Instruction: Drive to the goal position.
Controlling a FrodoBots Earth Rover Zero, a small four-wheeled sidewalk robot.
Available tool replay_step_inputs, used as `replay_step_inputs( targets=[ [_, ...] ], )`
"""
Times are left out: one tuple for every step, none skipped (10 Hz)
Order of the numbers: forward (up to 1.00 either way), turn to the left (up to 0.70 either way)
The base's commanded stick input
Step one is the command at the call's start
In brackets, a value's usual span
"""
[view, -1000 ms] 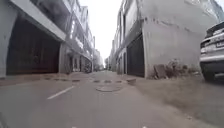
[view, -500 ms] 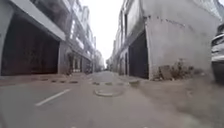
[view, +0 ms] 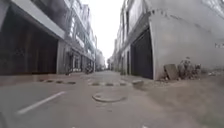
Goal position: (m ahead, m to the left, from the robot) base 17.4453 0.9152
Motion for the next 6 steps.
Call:
replay_step_inputs(
  targets=[
    [0.85, 0.00],
    [0.85, 0.00],
    [0.85, 0.00],
    [0.85, 0.00],
    [0.85, 0.00],
    [0.85, 0.00]
  ],
)
